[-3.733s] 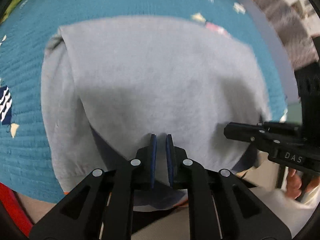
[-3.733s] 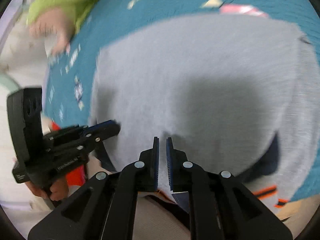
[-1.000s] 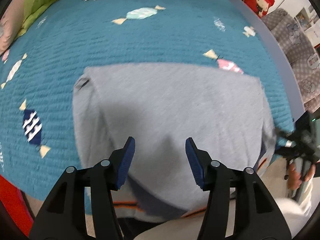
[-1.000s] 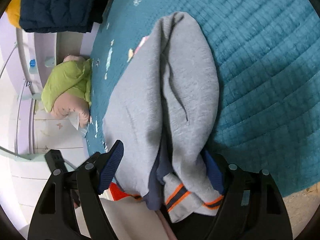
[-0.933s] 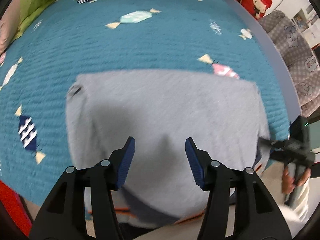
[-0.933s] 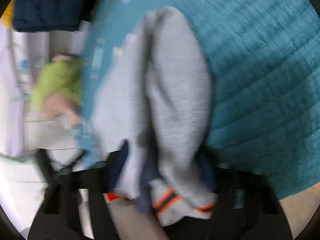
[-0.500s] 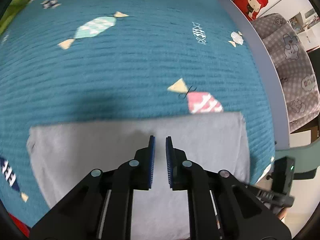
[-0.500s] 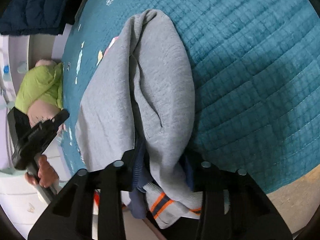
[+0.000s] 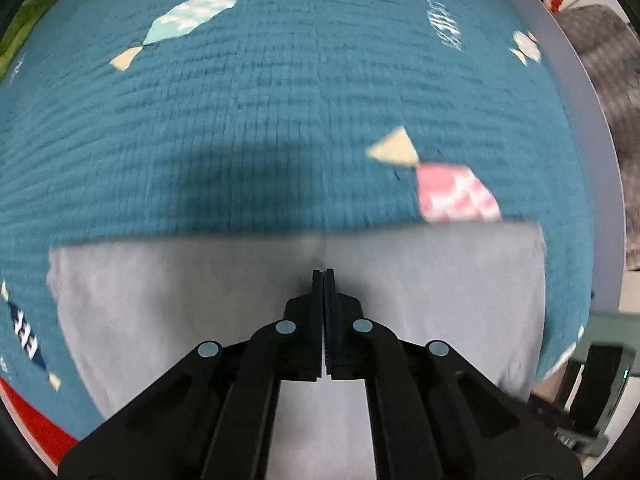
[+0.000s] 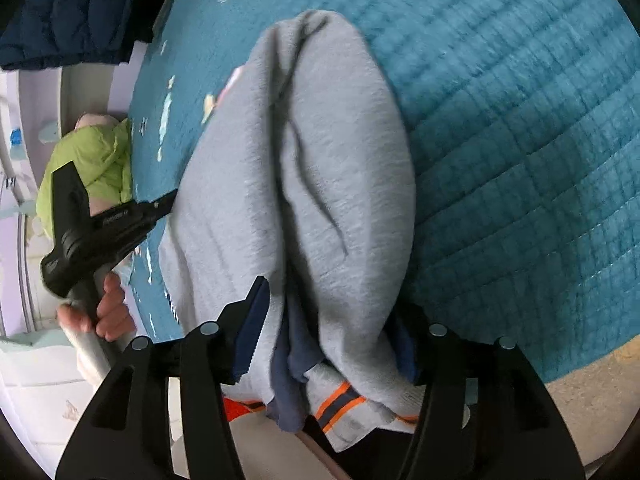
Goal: Fold large clothes
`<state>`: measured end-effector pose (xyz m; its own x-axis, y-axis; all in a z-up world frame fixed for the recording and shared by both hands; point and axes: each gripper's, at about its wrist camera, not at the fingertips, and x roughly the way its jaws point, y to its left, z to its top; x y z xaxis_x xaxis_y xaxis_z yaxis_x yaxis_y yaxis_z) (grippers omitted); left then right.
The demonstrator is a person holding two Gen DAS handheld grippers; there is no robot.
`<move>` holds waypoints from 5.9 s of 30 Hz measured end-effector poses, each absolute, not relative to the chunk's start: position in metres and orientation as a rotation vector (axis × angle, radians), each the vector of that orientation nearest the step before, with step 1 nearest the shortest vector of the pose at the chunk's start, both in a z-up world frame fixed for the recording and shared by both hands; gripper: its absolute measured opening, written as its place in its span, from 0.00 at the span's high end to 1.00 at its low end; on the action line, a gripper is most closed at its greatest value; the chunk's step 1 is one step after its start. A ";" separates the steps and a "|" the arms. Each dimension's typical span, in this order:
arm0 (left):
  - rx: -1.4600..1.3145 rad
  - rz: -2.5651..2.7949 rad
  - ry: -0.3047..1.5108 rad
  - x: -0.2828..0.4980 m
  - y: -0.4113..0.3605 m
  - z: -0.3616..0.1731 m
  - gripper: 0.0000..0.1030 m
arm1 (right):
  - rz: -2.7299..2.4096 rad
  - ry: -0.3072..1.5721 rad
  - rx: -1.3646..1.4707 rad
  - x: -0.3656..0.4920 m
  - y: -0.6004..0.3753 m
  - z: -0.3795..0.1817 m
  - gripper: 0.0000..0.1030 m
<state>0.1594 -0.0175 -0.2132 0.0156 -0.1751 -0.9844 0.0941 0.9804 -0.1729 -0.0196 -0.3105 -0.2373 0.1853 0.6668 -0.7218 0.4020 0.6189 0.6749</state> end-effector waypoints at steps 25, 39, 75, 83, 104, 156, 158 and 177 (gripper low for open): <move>-0.104 -0.129 1.536 0.022 -0.019 -0.253 0.99 | 0.302 1.473 0.901 -0.006 -0.296 -0.251 0.41; -0.085 -0.171 1.540 -0.026 -0.026 -0.225 0.99 | 0.332 1.502 0.819 -0.003 -0.285 -0.245 0.41; 0.012 -0.104 1.328 0.008 -0.037 -0.261 0.99 | 0.331 1.338 0.730 -0.004 -0.246 -0.193 0.83; -0.026 -0.166 1.314 0.005 -0.025 -0.258 0.99 | 0.407 1.256 0.591 -0.004 -0.182 -0.132 0.83; -0.196 0.056 1.302 0.035 0.215 -0.197 0.98 | 0.326 1.446 0.193 0.029 0.027 -0.159 0.83; -0.293 0.178 1.500 0.009 0.336 -0.232 0.92 | 0.443 1.650 -0.178 0.009 0.118 -0.194 0.47; -0.304 0.181 1.503 0.005 0.339 -0.232 0.92 | 0.414 1.683 -0.197 0.010 0.124 -0.215 0.50; -0.316 0.230 1.483 0.002 0.368 -0.224 0.92 | 0.550 1.731 -0.045 0.012 0.117 -0.231 0.88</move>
<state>0.0016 0.3682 -0.2236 0.0780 -0.0420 -0.9961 -0.3421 0.9373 -0.0663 0.0118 0.1173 -0.2309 -0.2433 0.2640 -0.9333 -0.3232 0.8852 0.3346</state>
